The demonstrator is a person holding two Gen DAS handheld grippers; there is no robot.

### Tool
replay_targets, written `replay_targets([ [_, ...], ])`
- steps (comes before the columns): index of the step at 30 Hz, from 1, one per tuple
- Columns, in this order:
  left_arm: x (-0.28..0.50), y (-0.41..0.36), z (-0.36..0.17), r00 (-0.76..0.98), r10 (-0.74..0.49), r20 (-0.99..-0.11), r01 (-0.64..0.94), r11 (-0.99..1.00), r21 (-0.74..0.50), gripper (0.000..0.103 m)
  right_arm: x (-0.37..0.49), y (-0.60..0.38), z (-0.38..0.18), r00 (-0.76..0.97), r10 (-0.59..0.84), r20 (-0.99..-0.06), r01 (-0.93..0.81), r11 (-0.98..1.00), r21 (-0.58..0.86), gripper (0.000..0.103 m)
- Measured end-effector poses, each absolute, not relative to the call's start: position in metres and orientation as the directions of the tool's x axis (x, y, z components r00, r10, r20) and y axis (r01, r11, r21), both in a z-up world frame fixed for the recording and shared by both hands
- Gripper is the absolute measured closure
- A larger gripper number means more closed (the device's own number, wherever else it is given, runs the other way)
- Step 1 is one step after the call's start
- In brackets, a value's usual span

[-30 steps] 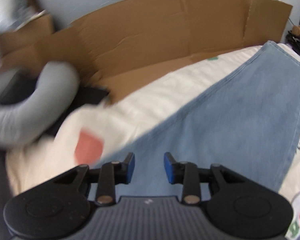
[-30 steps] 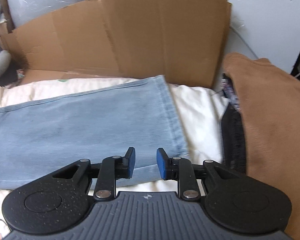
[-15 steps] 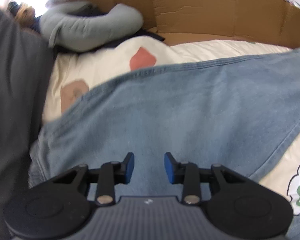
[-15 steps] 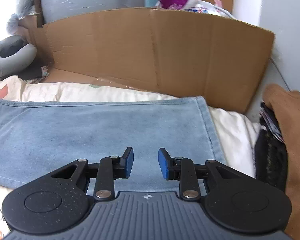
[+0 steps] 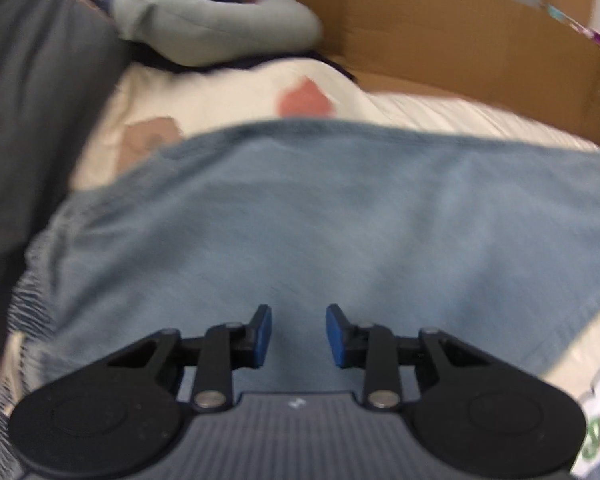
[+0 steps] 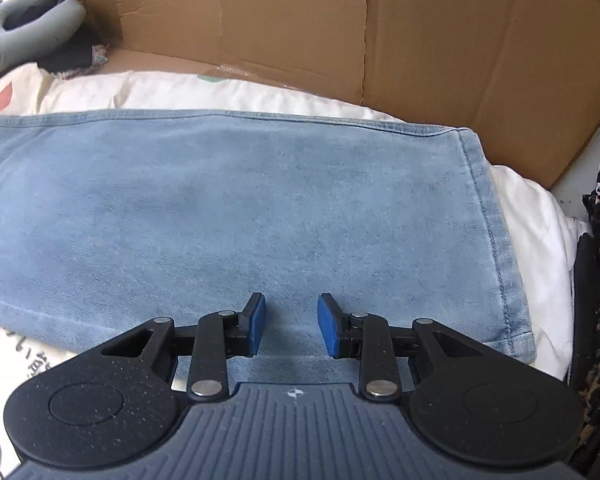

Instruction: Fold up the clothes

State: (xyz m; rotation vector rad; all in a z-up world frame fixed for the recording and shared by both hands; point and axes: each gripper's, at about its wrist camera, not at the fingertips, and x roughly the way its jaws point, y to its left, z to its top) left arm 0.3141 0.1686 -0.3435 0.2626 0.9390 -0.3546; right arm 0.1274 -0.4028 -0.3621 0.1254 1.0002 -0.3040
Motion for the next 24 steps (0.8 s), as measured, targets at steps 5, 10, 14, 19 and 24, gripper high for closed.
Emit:
replay_targets([
  [5, 0.342, 0.183, -0.338, 0.584, -0.104, -0.805, 0.321, 0.941, 0.111, 0.073, 0.126, -0.404, -0.363, 0.489, -0.191, -0.851, 0.283, 0.958, -0.053, 0.066],
  [10, 0.366, 0.208, -0.334, 0.637, -0.01, -0.77, 0.178, 0.975, 0.134, 0.073, 0.124, -0.41, -0.363, 0.486, -0.185, -0.854, 0.276, 0.96, -0.051, 0.066],
  [14, 0.385, 0.229, -0.335, 0.644, 0.024, -0.764, 0.086, 0.991, 0.104, 0.073, 0.125, -0.412, -0.364, 0.487, -0.182, -0.855, 0.267, 0.962, -0.053, 0.065],
  [19, 0.408, 0.243, -0.351, 0.59, 0.035, -0.807, 0.047, 0.996, 0.077, 0.072, 0.126, -0.412, -0.364, 0.483, -0.185, -0.856, 0.265, 0.962, -0.059, 0.065],
  [24, 0.424, 0.247, -0.365, 0.592, 0.076, -0.803, 0.024, 0.993, 0.112, 0.07, 0.125, -0.41, -0.364, 0.484, -0.19, -0.855, 0.271, 0.961, -0.06, 0.064],
])
